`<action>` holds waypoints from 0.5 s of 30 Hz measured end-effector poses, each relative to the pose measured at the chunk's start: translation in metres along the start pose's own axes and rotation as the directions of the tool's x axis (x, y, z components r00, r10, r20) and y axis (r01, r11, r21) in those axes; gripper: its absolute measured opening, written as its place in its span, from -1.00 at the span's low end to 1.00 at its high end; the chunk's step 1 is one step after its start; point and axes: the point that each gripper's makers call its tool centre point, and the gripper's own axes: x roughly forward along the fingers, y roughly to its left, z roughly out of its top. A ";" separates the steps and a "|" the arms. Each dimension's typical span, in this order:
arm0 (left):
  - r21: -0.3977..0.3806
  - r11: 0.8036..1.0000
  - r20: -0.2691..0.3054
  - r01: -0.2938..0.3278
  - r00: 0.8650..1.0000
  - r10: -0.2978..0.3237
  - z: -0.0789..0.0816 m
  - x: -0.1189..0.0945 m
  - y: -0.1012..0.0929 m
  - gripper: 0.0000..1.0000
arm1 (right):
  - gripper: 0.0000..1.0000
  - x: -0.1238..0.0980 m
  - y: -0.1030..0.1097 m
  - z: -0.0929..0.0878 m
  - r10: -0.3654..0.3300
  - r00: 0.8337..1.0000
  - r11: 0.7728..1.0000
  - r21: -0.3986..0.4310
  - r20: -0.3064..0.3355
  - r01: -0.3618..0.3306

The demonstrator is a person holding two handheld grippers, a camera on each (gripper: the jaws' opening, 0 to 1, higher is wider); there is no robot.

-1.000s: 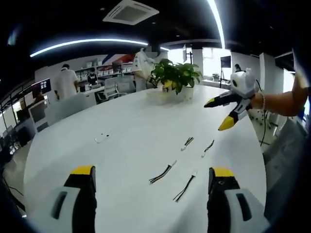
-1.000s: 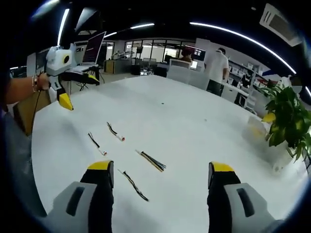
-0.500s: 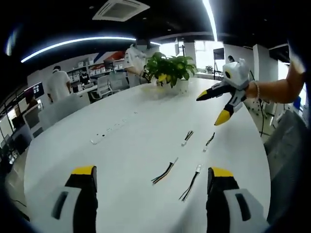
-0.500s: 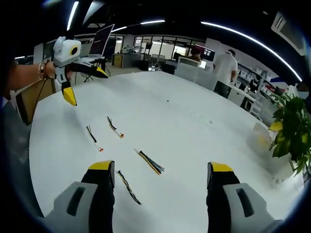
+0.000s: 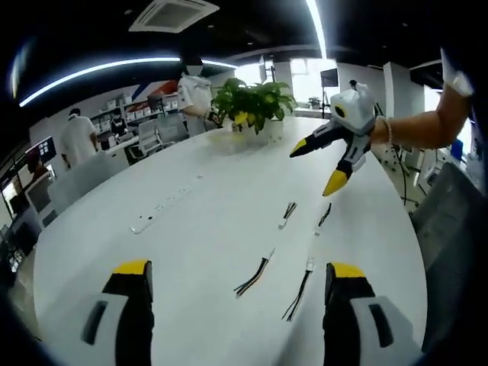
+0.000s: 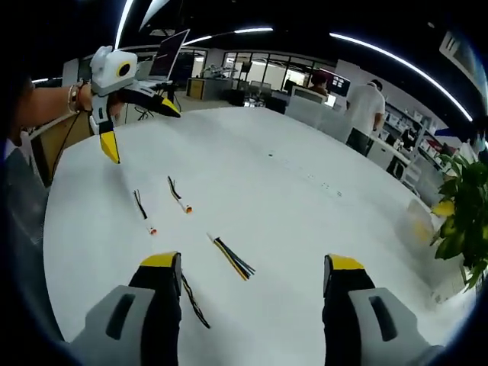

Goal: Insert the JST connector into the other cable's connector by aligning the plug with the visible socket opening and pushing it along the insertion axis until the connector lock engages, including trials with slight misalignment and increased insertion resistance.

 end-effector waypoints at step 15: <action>-0.053 0.998 0.015 0.029 0.999 -0.028 -0.003 0.014 0.001 0.71 | 0.38 0.006 -0.003 0.010 0.030 0.999 0.998 -0.061 0.044 -0.028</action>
